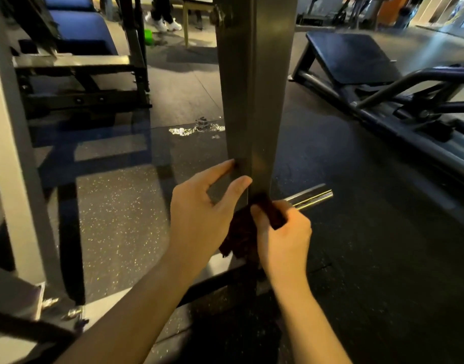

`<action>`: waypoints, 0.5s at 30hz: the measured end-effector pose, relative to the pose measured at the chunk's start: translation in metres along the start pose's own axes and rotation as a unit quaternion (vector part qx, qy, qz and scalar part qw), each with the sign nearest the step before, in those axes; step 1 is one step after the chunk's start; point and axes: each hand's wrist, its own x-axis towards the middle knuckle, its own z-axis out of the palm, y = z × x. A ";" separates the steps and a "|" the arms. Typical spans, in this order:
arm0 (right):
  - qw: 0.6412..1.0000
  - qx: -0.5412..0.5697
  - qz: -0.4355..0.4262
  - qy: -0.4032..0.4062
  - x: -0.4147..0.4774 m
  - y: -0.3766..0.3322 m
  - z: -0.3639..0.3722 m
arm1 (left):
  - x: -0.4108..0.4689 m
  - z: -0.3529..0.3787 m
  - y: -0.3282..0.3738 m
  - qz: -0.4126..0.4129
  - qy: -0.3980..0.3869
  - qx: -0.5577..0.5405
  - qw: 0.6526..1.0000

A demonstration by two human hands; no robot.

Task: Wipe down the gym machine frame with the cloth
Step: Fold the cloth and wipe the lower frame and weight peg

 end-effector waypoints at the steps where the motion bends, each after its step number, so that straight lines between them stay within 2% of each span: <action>1: 1.000 0.013 0.004 -0.002 -0.001 0.003 -0.002 | -0.001 0.001 -0.001 0.009 0.003 0.006 1.000; 3: 0.998 0.014 0.059 -0.014 0.001 0.018 -0.003 | -0.002 0.003 0.000 0.017 0.008 0.005 1.000; 7: 0.980 -0.052 0.188 -0.048 0.011 0.047 -0.004 | -0.003 0.004 -0.003 0.059 0.021 0.021 0.998; 9: 0.983 -0.044 0.172 -0.046 0.018 0.041 -0.007 | -0.004 0.006 -0.005 0.093 0.033 0.073 0.992; 12: 0.993 0.029 0.109 -0.033 0.014 0.017 -0.005 | -0.002 0.011 -0.012 0.119 0.045 0.106 0.986; 15: 0.991 0.060 0.119 0.034 0.000 0.028 0.006 | -0.005 0.013 -0.018 0.112 0.038 0.114 0.986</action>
